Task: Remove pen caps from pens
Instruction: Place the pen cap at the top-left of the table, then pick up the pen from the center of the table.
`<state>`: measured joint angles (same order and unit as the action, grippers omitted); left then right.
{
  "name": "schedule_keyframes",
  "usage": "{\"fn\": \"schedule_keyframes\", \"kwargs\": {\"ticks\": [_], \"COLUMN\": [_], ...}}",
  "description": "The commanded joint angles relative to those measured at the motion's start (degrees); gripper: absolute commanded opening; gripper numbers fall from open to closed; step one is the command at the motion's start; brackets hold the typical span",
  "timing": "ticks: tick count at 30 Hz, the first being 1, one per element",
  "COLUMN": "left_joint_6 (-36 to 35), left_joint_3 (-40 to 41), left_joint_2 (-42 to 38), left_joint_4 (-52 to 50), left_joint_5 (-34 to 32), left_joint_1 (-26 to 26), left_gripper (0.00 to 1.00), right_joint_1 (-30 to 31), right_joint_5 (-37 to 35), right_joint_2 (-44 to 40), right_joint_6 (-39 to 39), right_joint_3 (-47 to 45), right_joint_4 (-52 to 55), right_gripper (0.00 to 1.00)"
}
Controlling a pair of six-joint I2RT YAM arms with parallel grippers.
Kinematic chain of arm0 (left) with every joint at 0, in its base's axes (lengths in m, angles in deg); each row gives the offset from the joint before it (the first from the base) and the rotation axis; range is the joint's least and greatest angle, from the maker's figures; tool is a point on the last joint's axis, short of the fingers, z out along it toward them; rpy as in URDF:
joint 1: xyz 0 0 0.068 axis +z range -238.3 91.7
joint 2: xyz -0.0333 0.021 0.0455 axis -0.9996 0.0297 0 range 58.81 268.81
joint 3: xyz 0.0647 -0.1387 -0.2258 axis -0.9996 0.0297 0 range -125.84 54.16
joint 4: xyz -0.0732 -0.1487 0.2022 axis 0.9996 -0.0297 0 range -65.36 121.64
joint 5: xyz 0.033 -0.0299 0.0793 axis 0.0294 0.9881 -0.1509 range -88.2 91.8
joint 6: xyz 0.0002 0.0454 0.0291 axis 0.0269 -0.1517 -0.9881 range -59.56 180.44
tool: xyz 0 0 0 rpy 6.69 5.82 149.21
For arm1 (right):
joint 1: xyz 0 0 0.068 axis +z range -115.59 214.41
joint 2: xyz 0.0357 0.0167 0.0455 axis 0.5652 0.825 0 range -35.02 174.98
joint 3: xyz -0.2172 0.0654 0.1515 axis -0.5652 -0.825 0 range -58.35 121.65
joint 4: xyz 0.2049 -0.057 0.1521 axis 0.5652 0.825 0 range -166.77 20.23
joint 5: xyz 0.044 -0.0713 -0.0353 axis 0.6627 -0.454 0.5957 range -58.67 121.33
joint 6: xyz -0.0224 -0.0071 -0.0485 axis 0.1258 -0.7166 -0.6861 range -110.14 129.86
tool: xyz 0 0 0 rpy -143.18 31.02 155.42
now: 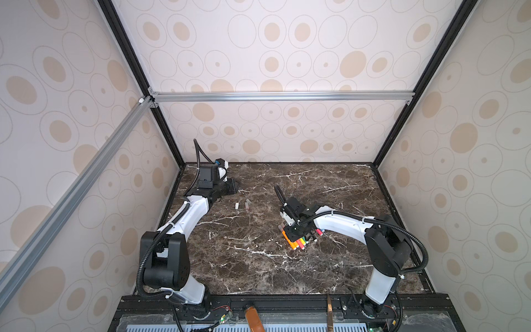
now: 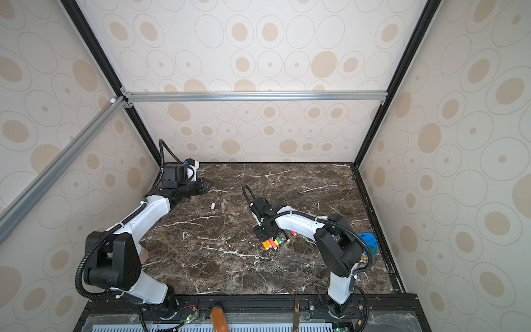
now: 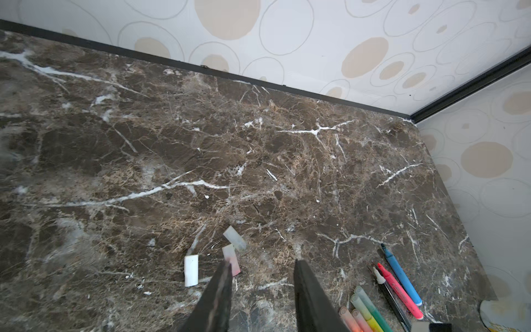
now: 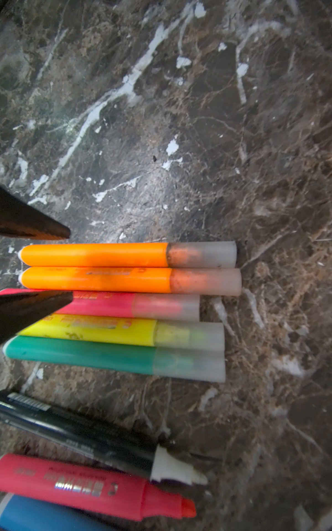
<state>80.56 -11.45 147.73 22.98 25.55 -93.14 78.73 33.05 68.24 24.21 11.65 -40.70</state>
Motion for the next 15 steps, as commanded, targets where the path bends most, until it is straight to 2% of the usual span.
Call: {"fn": "schedule_keyframes", "kwargs": {"ticks": [1,15], "left_joint_6": [-0.3,-0.2], "left_joint_3": [0.4,1.0], "left_joint_2": [-1.0,-0.7], "left_joint_4": [-0.7,0.0], "left_joint_5": [-1.3,-1.0], "left_joint_1": [0.5,0.6], "left_gripper": [0.37,0.38], "right_joint_1": [0.6,2.7], "right_joint_5": [0.0,-0.5], "right_joint_2": [1.4,4.4], "right_joint_6": [0.9,1.7], "right_joint_3": [1.1,3.4], "right_joint_4": [1.7,1.8], "right_gripper": [0.33,0.33]}}
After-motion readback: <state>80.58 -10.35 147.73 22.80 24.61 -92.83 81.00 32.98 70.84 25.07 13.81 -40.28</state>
